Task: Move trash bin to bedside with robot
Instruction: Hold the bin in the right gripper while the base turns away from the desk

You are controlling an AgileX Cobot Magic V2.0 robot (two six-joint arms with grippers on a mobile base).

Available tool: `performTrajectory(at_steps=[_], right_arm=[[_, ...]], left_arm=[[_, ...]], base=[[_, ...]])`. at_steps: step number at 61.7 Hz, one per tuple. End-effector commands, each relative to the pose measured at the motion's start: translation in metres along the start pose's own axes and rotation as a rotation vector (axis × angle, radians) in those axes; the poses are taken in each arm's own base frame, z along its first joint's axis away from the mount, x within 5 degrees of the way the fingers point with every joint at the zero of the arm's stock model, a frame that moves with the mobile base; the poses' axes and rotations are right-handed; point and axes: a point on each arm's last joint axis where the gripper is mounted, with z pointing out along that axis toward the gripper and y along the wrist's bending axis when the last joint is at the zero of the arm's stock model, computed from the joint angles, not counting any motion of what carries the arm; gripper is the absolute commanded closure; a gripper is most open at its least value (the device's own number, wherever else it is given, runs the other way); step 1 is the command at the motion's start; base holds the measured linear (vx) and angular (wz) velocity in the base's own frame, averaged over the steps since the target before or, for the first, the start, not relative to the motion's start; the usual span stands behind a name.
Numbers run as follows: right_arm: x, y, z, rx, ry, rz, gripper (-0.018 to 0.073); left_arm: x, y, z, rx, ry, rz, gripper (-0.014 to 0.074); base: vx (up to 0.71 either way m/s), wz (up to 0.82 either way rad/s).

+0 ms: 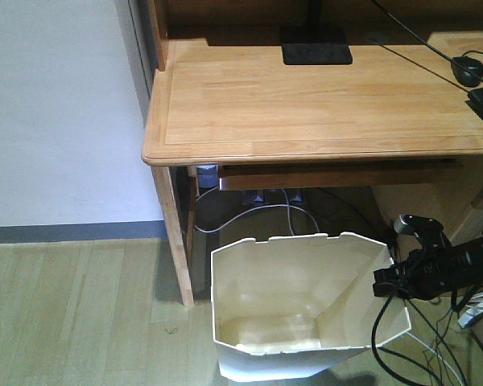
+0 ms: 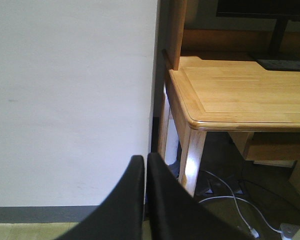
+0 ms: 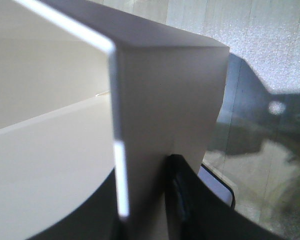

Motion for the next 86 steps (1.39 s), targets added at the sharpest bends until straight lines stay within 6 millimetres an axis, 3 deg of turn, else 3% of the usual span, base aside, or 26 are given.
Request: performTrajectory(at_steps=[1, 57, 86], right_arm=[[-0.0143, 0.0237, -0.0175, -0.194, -0.092, -0.005, 0.0563], [-0.0146, 0.0287, -0.0186, -0.25, -0.096, -0.012, 0.0563], [-0.0145, 0.0287, -0.0186, -0.25, -0.095, -0.013, 0.0563]], left_arm=[[-0.003, -0.0001, -0.0002, 0.004, -0.072, -0.01, 0.0602], [-0.003, -0.0001, -0.0002, 0.004, -0.072, -0.01, 0.0602], [-0.003, -0.0001, -0.0002, 0.004, -0.072, -0.01, 0.0602]], base=[[0.0, 0.0], [0.0, 0.02], [-0.04, 0.33]])
